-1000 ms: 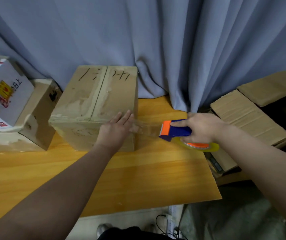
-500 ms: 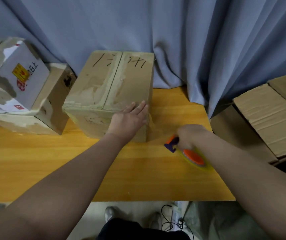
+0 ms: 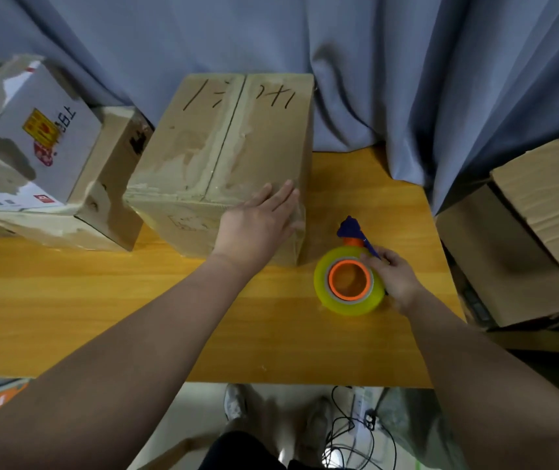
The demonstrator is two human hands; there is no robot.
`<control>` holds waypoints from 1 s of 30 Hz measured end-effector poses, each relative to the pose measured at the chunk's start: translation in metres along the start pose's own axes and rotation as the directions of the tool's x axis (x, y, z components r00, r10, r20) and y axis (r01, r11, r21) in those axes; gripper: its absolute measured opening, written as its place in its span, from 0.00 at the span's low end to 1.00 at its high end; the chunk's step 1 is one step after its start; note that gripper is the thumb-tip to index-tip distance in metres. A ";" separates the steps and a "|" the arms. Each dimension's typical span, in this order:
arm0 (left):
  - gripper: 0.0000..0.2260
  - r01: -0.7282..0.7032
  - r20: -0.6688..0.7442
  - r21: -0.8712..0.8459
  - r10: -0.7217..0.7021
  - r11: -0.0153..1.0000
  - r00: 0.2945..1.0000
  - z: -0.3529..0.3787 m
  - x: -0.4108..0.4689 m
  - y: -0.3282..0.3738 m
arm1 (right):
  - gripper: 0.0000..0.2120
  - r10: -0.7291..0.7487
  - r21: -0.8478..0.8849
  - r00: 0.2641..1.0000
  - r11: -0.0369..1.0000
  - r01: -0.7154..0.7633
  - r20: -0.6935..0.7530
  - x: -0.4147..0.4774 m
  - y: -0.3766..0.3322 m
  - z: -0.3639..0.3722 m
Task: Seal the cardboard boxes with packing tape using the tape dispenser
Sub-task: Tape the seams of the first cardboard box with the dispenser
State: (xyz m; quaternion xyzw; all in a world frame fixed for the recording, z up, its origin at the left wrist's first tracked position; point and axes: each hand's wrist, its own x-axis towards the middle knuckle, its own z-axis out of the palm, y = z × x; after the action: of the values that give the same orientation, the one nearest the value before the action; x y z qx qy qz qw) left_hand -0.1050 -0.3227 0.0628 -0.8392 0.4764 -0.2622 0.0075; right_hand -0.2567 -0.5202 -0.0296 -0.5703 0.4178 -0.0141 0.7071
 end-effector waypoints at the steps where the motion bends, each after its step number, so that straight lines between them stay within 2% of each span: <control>1: 0.22 -0.002 0.017 0.028 0.001 1.000 1.000 0.000 -0.001 0.000 | 0.12 -0.011 0.013 1.000 1.000 0.012 -0.001 0.004 0.004 0.002; 3: 0.22 0.008 0.036 0.042 -0.010 0.999 0.999 0.000 -0.001 0.000 | 0.15 -0.056 -0.054 0.998 0.997 0.055 -0.021 0.011 0.009 0.002; 7: 0.22 0.028 0.032 -0.018 -0.028 0.999 0.999 0.000 0.000 0.000 | 0.16 -0.133 -0.280 0.987 0.955 0.102 -0.095 0.018 0.019 -0.001; 9: 0.23 0.030 0.039 -0.031 -0.029 0.999 0.999 -0.003 0.002 0.001 | 0.19 -0.214 -0.500 0.967 0.858 0.119 -0.138 0.016 0.016 0.002; 11: 0.23 0.019 0.082 -0.034 -0.016 0.999 0.997 -0.006 0.003 0.001 | 0.25 -0.415 -0.647 0.897 0.729 0.226 -0.155 0.004 0.004 0.013; 14: 0.24 0.021 0.152 0.003 -0.022 1.000 0.988 -0.015 0.005 0.001 | 0.31 -0.614 -0.507 0.789 0.678 0.532 0.008 -0.037 -0.024 0.045; 16: 0.25 0.054 0.218 -0.036 -0.045 0.998 0.975 -0.022 0.004 0.004 | 0.36 -0.612 -0.489 0.775 0.633 0.600 0.159 -0.058 -0.032 0.069; 17: 0.26 0.060 0.248 -0.061 -0.044 0.996 0.968 -0.024 0.004 0.006 | 0.37 -0.609 -0.523 0.766 0.594 0.611 0.204 -0.059 -0.031 0.079; 19: 0.28 0.077 0.295 -0.094 -0.046 0.993 0.955 -0.028 0.006 0.007 | 0.35 -0.617 -0.589 0.761 0.546 0.596 0.199 -0.051 -0.028 0.095; 22: 0.29 0.083 0.316 -0.092 -0.050 0.992 0.947 -0.032 0.008 0.008 | 0.33 -0.610 -0.619 0.787 0.581 0.528 0.099 -0.039 -0.028 0.108; 24: 0.29 0.069 0.328 -0.079 -0.040 0.994 0.944 -0.032 0.006 0.008 | 0.30 -0.656 -0.686 0.753 0.524 0.504 0.052 -0.036 -0.026 0.108; 27: 0.30 0.029 0.371 -0.079 0.002 0.996 0.929 -0.034 0.003 0.005 | 0.21 -0.745 -0.779 0.667 0.422 0.464 -0.006 -0.035 -0.022 0.103; 30: 0.31 -0.037 0.403 -0.081 0.067 0.996 0.913 -0.034 -0.004 -0.007 | 0.20 -0.752 -0.823 0.659 0.366 0.435 0.014 -0.030 -0.018 0.102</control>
State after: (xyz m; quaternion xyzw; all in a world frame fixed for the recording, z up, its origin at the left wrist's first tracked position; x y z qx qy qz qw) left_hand -0.1160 -0.3072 0.0924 -0.8621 0.4957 -0.0650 0.0832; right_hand -0.2058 -0.4307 0.0022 -0.9116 0.2639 -0.2001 0.2434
